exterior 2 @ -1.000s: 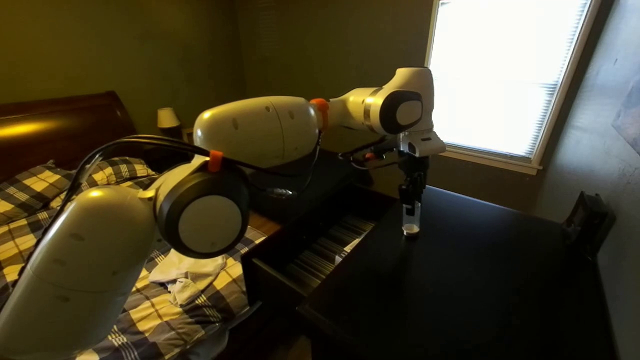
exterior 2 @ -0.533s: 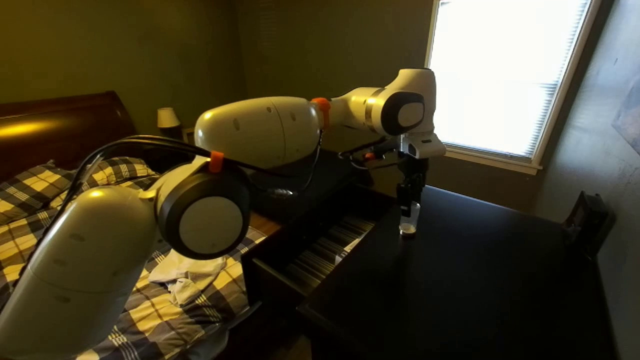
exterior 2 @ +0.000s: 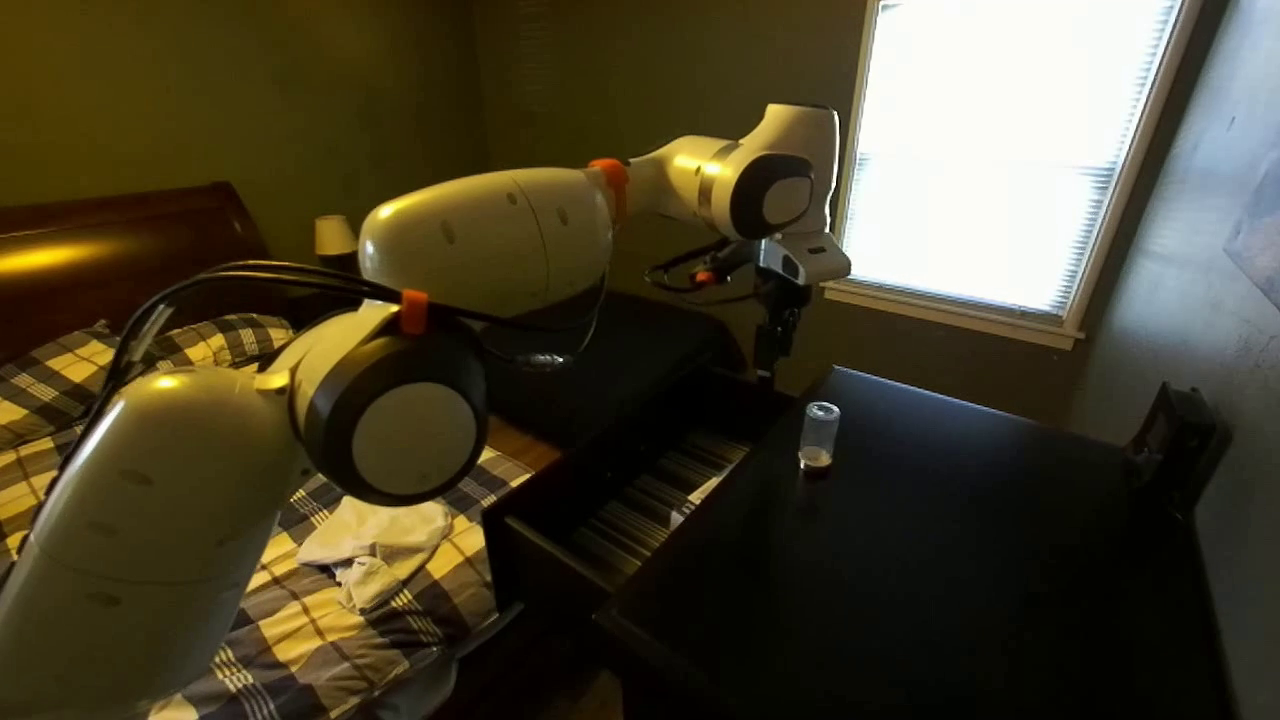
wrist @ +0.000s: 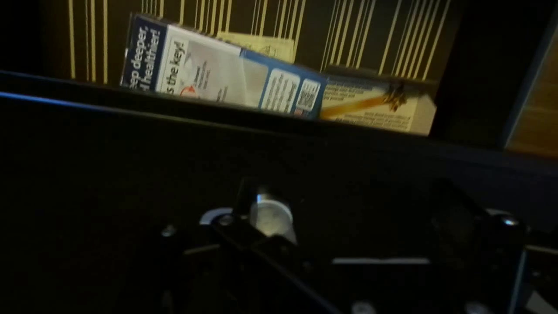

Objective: Open the first top drawer, then remove the clear object from the drawer

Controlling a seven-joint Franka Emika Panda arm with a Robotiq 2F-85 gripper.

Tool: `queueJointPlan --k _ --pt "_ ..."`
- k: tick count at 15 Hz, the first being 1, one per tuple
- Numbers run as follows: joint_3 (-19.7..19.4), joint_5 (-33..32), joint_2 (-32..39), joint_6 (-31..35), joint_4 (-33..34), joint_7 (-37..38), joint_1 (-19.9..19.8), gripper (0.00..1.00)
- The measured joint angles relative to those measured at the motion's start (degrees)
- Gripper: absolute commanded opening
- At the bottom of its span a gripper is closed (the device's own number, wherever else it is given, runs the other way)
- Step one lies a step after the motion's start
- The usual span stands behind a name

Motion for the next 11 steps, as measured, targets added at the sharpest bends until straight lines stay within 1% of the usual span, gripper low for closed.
queueJointPlan --k 4,6,9,11 --pt "4.89 4.07 -1.84 -0.38 -0.63 -4.54 0.98 1.0" --pt "6.83 4.23 -2.65 -0.4 -1.92 -8.37 1.65 1.0" --pt "8.84 4.2 -3.81 -0.34 -5.14 -15.36 2.86 1.0" --pt "9.49 4.2 -4.35 -0.11 -6.7 -17.8 3.32 1.0"
